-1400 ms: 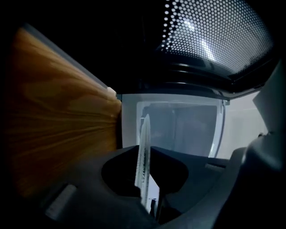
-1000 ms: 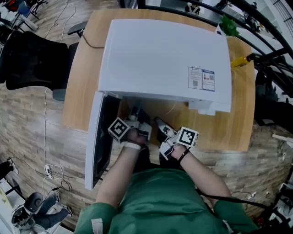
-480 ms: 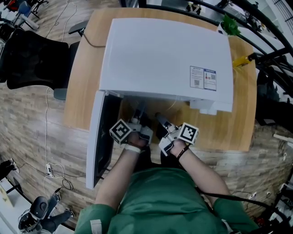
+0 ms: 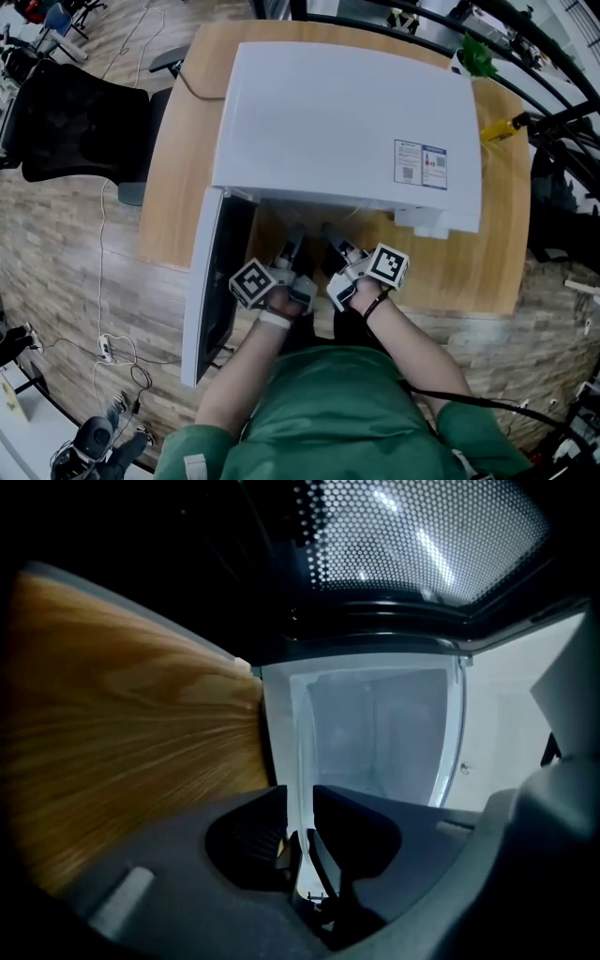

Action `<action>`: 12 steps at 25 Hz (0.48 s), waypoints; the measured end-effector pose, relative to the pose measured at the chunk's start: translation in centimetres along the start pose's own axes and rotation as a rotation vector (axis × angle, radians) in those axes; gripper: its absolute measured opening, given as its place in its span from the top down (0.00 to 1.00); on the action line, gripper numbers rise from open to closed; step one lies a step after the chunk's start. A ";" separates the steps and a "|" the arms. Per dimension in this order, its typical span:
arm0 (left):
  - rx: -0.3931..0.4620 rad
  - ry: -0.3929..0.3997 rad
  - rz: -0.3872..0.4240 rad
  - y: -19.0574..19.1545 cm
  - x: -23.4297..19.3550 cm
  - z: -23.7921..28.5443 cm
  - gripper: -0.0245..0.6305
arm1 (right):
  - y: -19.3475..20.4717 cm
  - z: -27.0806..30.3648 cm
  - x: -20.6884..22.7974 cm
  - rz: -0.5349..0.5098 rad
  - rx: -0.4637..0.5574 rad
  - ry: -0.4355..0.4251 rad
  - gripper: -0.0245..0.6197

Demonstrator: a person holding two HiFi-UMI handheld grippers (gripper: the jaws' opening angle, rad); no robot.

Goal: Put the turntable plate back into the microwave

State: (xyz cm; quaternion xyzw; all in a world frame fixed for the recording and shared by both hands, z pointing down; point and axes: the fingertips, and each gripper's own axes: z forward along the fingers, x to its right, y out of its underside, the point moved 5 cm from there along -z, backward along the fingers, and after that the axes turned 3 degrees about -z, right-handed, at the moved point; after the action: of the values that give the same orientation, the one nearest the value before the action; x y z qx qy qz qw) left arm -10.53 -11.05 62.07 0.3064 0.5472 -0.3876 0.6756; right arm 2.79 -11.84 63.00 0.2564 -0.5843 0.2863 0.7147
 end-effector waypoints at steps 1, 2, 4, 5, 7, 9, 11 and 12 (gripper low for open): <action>-0.001 -0.005 0.001 0.0 0.0 0.2 0.82 | 0.0 0.1 0.0 0.003 0.002 0.001 0.90; -0.001 -0.010 0.003 -0.1 0.0 0.4 0.86 | 0.0 0.3 0.0 0.006 0.004 0.001 0.90; 0.001 -0.014 0.002 -0.3 0.1 0.9 0.90 | -0.2 0.5 -0.1 0.011 0.008 -0.003 0.90; 0.000 -0.014 -0.001 -0.4 0.1 1.0 0.90 | -0.3 0.6 -0.3 0.006 0.007 -0.008 0.89; 0.002 -0.012 -0.006 -0.7 0.1 1.2 0.90 | -0.4 0.6 -0.7 -0.016 -0.002 -0.023 0.80; 0.008 -0.009 -0.007 -1.0 0.1 1.4 0.91 | -0.5 0.1 -1.0 -0.012 -0.004 -0.032 0.74; 0.010 -0.006 -0.011 -1.2 0.2 1.6 0.91 | -0.7 -0.9 -0.9 0.011 0.021 -0.020 0.74; 0.009 -0.005 -0.013 -1.3 0.2 1.7 0.91 | -1.0 -1.4 -0.6 0.019 0.040 -0.006 0.74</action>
State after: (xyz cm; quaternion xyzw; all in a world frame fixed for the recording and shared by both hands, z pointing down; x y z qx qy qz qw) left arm -10.77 -13.15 62.22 0.3049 0.5456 -0.3955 0.6730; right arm 4.41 -11.62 62.09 0.2662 -0.5831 0.3040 0.7048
